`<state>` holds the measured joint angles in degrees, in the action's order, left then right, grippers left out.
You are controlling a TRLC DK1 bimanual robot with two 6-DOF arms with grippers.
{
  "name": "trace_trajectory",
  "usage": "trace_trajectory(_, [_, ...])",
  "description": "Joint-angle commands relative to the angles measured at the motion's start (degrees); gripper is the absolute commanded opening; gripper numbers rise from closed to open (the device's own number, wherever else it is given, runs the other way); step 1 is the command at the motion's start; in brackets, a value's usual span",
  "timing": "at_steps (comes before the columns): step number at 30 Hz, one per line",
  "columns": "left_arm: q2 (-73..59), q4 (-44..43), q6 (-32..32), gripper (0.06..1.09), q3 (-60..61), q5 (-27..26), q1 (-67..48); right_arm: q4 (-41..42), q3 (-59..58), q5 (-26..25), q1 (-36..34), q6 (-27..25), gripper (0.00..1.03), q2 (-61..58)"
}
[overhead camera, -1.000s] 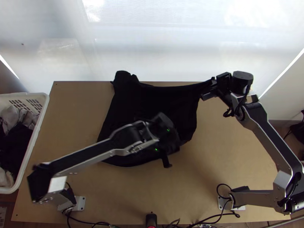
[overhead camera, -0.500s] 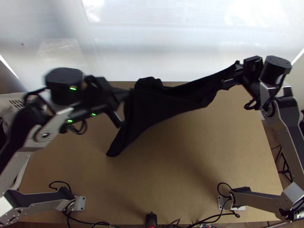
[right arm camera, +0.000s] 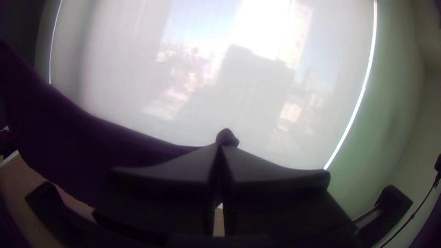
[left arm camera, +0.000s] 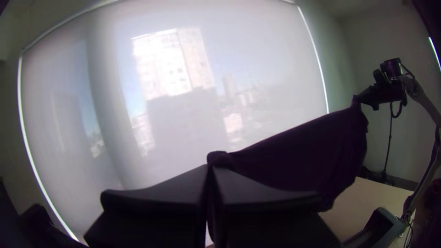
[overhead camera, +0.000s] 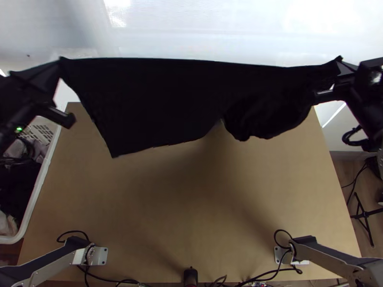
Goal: Fold the t-shirt
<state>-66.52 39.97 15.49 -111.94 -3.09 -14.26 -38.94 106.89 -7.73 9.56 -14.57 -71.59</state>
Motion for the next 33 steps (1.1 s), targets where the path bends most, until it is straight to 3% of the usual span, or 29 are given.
trace_trajectory(1, [5.35,-3.49,-0.90,0.09,-0.56,0.46,5.91,-2.37,4.03,-0.45,3.45,-1.43,0.03,5.50])
trace_trajectory(5, [9.22,-3.67,-1.07,0.09,-0.47,0.37,5.82,-2.46,4.11,-1.41,6.79,-3.27,0.03,9.10])
trace_trajectory(15, [17.83,-2.17,-0.72,0.09,1.37,0.46,6.44,-2.46,3.59,-1.33,7.22,-7.23,0.03,17.98])
trace_trajectory(27, [24.42,4.42,7.89,0.09,1.81,-0.69,6.79,-2.46,-3.53,0.96,7.05,-13.21,0.03,30.72])
trace_trajectory(33, [27.23,7.76,8.24,0.09,2.60,-4.99,10.04,-5.45,-5.11,1.84,6.35,-14.70,0.03,35.82])
